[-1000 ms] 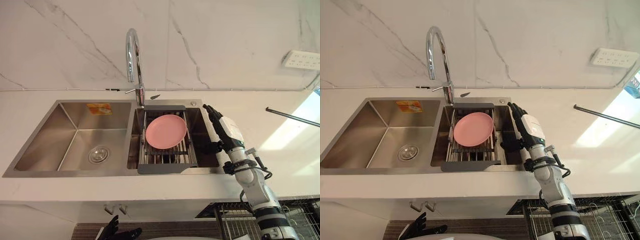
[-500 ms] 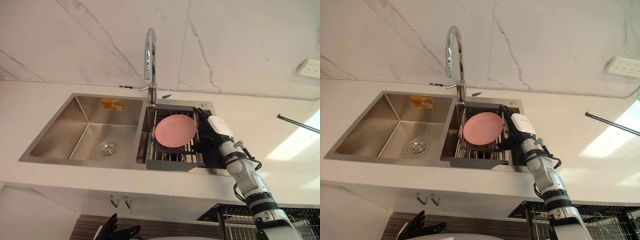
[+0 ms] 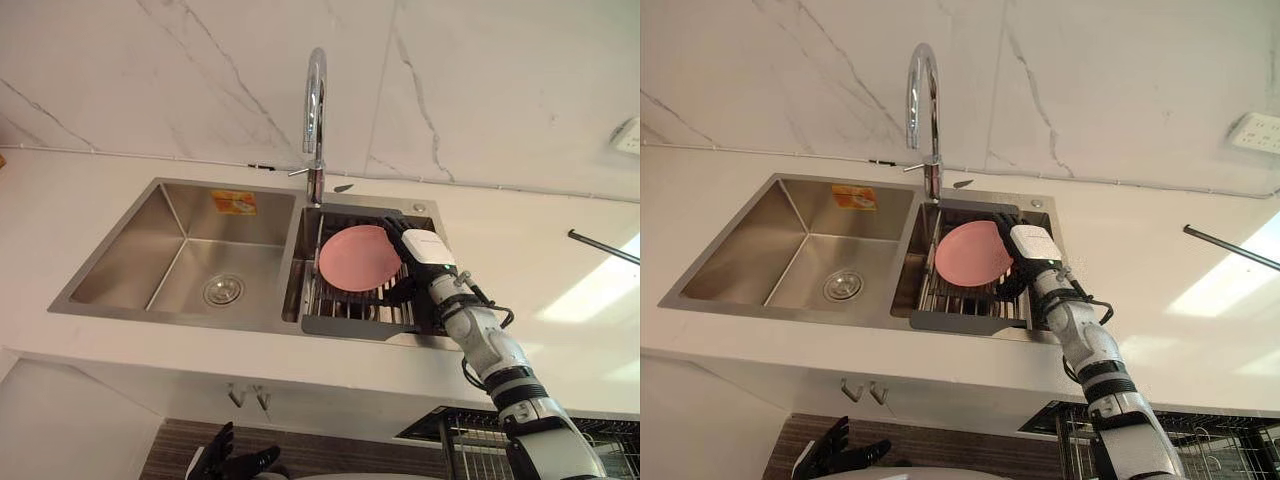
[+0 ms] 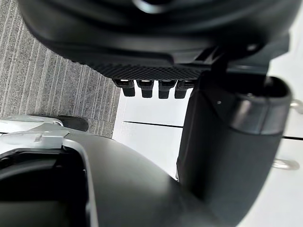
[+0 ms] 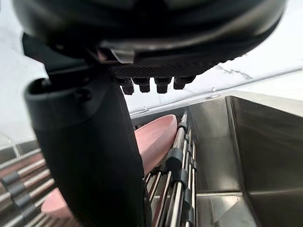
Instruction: Walk over to the sink, pick up the cup, carry it to the dishwasher, place the cup inside the dishwasher, then close the dishwasher door
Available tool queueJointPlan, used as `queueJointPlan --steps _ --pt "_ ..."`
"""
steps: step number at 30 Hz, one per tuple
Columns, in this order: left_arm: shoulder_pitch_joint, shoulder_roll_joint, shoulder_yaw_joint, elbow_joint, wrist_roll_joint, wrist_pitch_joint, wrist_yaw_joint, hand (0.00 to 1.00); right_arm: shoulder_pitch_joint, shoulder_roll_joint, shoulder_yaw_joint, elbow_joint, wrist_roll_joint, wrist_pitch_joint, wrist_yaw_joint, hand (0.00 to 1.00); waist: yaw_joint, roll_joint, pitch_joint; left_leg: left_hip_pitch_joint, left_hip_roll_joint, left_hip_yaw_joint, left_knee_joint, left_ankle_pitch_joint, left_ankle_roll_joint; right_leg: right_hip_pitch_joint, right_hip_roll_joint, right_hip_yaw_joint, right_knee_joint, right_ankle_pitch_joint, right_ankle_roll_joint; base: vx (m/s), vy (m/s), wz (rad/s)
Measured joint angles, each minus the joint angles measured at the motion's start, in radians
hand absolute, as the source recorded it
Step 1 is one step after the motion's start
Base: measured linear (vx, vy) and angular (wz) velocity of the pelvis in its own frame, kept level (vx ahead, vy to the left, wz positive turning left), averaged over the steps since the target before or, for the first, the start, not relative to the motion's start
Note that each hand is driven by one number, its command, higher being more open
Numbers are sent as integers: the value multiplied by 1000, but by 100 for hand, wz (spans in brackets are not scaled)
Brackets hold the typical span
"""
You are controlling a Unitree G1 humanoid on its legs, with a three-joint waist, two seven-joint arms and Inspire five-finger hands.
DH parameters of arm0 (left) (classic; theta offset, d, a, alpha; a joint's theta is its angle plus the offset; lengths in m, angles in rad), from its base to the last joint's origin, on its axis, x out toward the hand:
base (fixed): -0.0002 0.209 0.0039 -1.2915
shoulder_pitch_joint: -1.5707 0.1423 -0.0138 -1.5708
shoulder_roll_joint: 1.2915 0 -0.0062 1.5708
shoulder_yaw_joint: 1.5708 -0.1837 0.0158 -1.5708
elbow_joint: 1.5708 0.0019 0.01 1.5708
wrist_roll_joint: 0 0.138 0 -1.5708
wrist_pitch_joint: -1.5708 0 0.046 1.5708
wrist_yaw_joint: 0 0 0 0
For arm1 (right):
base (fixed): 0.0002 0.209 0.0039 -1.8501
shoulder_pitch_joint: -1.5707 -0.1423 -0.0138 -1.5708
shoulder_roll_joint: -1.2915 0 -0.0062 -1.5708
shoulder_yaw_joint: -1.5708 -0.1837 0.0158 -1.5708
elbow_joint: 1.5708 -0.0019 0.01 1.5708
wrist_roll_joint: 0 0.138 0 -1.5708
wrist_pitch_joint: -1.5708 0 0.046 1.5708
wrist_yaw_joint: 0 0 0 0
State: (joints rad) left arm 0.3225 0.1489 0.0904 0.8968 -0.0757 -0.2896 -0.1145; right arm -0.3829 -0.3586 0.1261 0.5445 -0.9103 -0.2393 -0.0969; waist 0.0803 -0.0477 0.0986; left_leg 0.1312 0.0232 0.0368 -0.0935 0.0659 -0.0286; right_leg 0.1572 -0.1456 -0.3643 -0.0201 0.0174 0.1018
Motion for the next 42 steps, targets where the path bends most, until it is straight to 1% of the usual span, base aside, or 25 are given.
queueJointPlan --steps 5,10,17,21,29,34,42 --pt "0 0 0 -13 0 0 -2 100 -6 0 1 22 -59 21 -9 100 12 -8 9 1 -4 -1 0 2 2 2 -4 -1 0 1 2 0 0 0" --pt "0 0 0 -22 -2 0 -4 100 -28 -2 11 33 -113 32 -12 100 14 -10 22 1 -8 -2 0 4 6 3 -9 -2 0 3 5 0 0 0" --pt "0 2 0 -25 -2 0 -6 100 -74 -4 22 77 -197 58 -49 100 18 -11 24 0 -10 -5 -1 5 8 4 -11 -9 0 4 6 0 0 0" --pt "-1 8 0 -40 -3 -1 -10 100 -81 -24 39 82 -233 70 -65 100 28 -19 40 -3 -10 -10 -1 6 9 5 -11 -14 -1 3 6 -1 0 3" --pt "-2 10 0 -42 -3 -2 -16 100 -106 -32 41 107 -294 55 -105 100 34 -23 42 -5 -13 -15 -1 6 9 6 -12 -20 -4 4 7 0 0 1" --pt "-2 10 0 -43 -3 -2 -16 100 -107 -33 42 107 -353 28 -115 100 35 -23 42 -5 -13 -16 -1 6 9 6 -12 -20 -4 4 7 0 0 0" --pt "-3 10 -1 -46 -3 -1 -18 100 -114 -37 99 104 -429 1 -129 100 40 -25 43 -5 -13 -16 -1 7 10 7 -12 -21 -4 4 7 0 0 0"
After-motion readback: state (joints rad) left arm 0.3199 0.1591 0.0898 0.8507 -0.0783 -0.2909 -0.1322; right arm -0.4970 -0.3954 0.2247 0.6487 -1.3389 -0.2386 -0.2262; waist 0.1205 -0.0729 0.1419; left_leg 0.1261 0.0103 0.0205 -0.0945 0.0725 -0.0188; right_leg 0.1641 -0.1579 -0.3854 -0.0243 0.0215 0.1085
